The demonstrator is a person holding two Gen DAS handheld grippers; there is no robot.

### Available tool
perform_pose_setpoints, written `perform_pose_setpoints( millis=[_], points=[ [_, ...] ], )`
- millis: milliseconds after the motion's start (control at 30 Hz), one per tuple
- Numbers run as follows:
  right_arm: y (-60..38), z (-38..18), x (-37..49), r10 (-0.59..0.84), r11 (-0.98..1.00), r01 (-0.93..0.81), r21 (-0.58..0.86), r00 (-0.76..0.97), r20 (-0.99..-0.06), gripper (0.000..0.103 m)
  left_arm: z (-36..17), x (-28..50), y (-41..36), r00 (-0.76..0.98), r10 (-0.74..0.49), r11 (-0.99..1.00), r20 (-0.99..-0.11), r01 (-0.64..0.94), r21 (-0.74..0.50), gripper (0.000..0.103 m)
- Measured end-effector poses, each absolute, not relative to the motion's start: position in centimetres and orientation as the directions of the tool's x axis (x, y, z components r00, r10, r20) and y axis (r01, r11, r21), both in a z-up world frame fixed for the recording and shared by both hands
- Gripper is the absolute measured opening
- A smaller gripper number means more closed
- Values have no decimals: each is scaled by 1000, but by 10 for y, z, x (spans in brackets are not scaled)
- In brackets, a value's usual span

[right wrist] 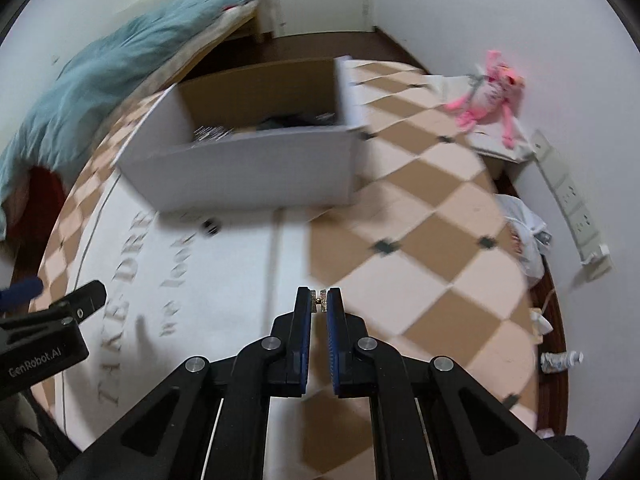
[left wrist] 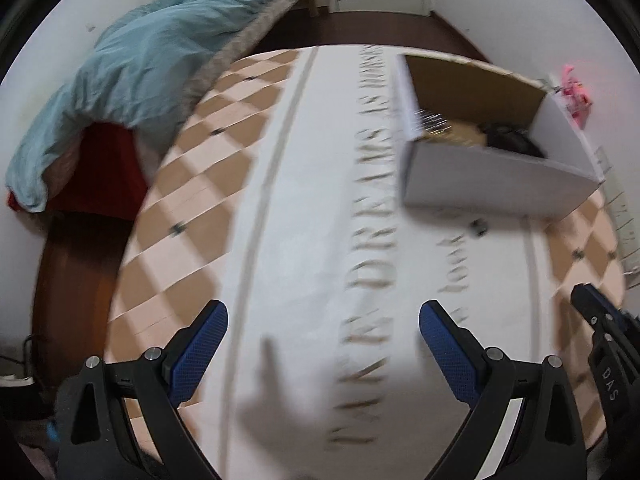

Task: Organize jewelry
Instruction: 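Lower the left tool toward the small black ring on the table, then close the left tool on the small black ring, then carry the black ring into the box and open the left tool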

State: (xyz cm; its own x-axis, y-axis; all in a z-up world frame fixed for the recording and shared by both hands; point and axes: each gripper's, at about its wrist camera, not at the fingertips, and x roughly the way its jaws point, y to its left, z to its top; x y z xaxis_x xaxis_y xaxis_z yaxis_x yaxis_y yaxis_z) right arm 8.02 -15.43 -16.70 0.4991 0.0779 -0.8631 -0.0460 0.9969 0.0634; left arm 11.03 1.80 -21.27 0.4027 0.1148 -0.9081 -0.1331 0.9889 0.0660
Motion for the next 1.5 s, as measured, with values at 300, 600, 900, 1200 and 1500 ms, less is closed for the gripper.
perform_pose_setpoints(
  millis=[300,600,900,1200,1500],
  points=[
    [-204,-172,101,32,992,87,87,503,-864,8,-223,153,-31,415,-10,999,-910,-38,-28,79],
    [-217,-171,111,22,989,116,95,514,-857,8,-235,169,-52,420,13,999,-907,41,33,40],
    [-224,-161,113,10,987,129,93,532,-847,8,-237,166,-62,428,-27,996,-903,87,12,10],
    [-226,-127,102,65,985,96,145,571,-818,8,-197,139,-51,459,-119,992,-880,92,-86,10],
    [-204,-68,141,271,953,-44,300,569,-777,8,-131,181,-26,457,-260,965,-851,105,-239,10]
  ],
)
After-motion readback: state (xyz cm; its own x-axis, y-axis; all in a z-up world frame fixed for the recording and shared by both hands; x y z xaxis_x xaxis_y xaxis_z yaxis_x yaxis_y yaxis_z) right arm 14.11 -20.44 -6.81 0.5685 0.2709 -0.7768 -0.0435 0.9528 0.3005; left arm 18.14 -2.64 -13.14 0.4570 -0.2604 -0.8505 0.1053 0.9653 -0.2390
